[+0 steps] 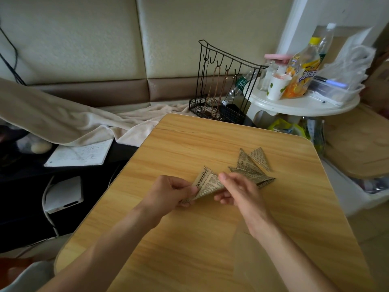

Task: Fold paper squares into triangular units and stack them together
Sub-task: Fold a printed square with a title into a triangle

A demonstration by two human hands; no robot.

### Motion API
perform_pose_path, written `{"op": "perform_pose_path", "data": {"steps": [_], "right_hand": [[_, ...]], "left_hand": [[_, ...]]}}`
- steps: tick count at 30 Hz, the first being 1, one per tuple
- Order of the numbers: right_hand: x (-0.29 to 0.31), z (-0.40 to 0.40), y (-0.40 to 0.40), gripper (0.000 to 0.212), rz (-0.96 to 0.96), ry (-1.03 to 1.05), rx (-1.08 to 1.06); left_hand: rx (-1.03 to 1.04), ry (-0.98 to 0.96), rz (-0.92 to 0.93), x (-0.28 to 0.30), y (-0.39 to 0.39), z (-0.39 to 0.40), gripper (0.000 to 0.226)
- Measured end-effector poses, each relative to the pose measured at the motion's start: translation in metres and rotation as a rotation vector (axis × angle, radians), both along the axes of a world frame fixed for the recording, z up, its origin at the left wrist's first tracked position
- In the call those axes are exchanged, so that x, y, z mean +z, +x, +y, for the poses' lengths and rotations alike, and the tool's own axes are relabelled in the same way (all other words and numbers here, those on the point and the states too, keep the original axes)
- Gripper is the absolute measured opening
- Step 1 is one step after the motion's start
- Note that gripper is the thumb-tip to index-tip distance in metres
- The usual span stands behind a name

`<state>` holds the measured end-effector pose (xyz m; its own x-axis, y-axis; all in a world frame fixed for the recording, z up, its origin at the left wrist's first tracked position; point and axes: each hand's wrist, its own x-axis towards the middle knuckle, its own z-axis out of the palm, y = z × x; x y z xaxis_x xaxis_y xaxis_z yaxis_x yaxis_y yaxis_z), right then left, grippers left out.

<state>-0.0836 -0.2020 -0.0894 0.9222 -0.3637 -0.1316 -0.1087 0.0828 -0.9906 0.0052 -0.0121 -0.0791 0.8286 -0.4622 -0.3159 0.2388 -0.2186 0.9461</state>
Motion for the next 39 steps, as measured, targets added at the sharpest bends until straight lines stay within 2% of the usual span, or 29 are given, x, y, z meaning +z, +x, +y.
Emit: {"op": "perform_pose_path", "data": {"steps": [3, 9, 28, 36, 39], "right_hand": [[-0.002, 0.008, 0.002, 0.056, -0.031, 0.08, 0.013], [-0.01, 0.017, 0.005, 0.059, -0.056, 0.05, 0.016], [-0.017, 0.015, 0.007, 0.057, -0.047, 0.032, 0.015], [-0.01, 0.009, 0.005, 0.027, -0.027, 0.093, 0.024], [-0.011, 0.007, 0.005, 0.023, -0.04, 0.115, 0.004]], "left_hand": [[0.112, -0.104, 0.028, -0.003, -0.008, -0.009, 0.013], [0.217, -0.214, 0.079, -0.011, -0.023, -0.026, 0.019], [0.2, -0.212, 0.076, -0.016, -0.026, -0.032, 0.017], [0.207, -0.194, 0.068, -0.018, -0.021, -0.03, 0.019], [0.201, -0.185, 0.055, -0.018, -0.02, -0.03, 0.02]]}}
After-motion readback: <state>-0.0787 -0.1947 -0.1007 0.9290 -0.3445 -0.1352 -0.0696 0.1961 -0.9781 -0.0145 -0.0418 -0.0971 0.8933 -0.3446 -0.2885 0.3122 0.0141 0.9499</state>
